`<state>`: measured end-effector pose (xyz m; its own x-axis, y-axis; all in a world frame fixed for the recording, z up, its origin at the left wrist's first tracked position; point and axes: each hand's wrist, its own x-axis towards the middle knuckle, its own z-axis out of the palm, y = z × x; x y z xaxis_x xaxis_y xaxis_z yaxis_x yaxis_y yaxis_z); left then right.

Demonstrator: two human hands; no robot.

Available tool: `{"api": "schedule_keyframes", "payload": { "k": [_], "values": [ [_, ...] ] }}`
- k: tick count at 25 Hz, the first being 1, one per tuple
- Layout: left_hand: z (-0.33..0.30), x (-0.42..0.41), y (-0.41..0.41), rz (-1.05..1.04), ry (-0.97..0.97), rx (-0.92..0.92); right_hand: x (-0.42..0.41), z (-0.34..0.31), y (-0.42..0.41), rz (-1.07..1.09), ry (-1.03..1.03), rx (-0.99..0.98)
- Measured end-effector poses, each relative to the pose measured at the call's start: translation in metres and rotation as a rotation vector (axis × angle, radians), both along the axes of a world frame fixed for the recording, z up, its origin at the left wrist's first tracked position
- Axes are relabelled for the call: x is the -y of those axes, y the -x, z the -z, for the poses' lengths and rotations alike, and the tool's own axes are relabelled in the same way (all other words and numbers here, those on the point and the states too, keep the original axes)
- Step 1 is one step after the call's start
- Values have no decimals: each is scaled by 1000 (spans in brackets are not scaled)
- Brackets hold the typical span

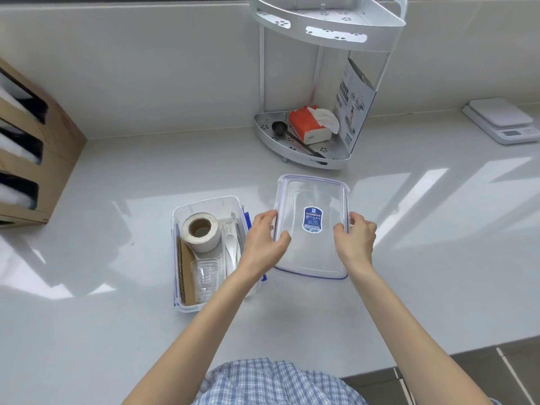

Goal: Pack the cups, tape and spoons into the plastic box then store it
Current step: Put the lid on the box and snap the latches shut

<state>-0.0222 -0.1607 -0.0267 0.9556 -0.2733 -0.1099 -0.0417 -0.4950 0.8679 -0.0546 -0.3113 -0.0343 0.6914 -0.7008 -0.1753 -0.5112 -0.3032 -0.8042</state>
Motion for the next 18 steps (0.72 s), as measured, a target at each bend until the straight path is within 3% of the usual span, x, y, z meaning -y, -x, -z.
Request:
{"api": "schedule_keyframes", "payload": {
  "k": [7, 18],
  "values": [
    [-9, -59, 4, -228, 75, 46, -51, -10, -19, -135, -60, 132],
    [9, -135, 30, -474, 37, -36, -131, 3, -29, -403, -116, 105]
  ]
}}
